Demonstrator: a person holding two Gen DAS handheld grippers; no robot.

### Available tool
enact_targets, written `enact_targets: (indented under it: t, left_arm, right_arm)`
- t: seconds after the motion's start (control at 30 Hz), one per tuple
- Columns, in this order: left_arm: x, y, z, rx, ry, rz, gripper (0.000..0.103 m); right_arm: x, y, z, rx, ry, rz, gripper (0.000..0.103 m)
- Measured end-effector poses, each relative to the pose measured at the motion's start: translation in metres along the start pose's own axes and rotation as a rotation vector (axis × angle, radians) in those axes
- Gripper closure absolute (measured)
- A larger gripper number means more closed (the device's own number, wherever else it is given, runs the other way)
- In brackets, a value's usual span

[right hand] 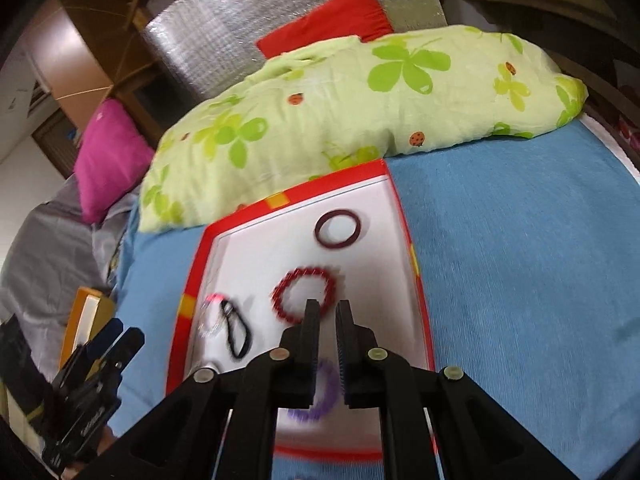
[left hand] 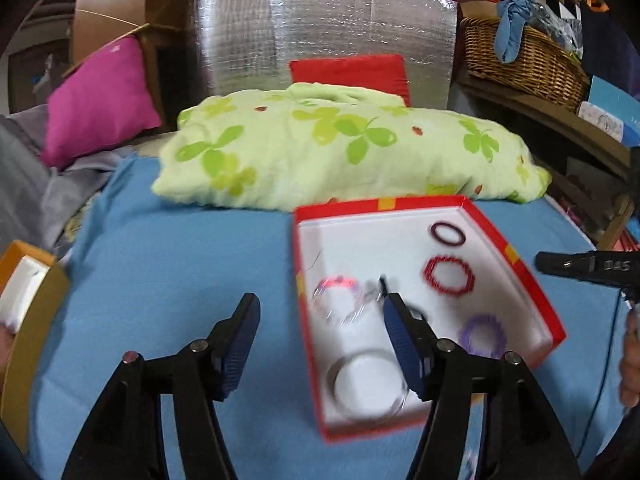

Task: Organize jewelry
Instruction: 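Open the left tool to drop the black cord while the right tool releases the ring, then move the right tool to the pearl bracelet while the left tool grasps the pink bead bracelet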

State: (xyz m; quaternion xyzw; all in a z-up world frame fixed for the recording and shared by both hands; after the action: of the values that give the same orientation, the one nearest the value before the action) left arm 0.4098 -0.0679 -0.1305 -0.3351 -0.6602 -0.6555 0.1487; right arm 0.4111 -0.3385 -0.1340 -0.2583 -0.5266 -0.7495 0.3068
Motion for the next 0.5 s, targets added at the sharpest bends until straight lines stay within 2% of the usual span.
enact_targets:
  t: [0.13, 0.3, 0.5]
  left_arm:
    - [0.018, -0.030, 0.006, -0.012, 0.012, 0.035, 0.035]
    - [0.038, -0.062, 0.008, -0.016, 0.021, 0.079, 0.035]
    - [0.059, -0.097, -0.008, -0.030, -0.018, 0.122, 0.035]
  right_arm:
    - [0.026, -0.033, 0.007, 0.043, -0.002, -0.002, 0.088]
    - [0.050, -0.085, 0.007, 0.050, 0.021, 0.044, 0.088]
    - [0.054, -0.127, 0.011, 0.058, 0.060, 0.127, 0.088]
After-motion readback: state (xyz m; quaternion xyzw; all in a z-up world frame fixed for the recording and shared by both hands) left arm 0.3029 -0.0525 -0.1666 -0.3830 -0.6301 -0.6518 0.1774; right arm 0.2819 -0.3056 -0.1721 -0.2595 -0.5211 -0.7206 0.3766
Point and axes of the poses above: each gripper's, at about its wrist camera, not at the fingertips, and x roughly against the way its jaws point, z to its left, y to its top, the point moved 2 cm from there along -x, roughly the way its jaws point, and after that the axes turned 7 degrees about x, right-handed, at the moved point
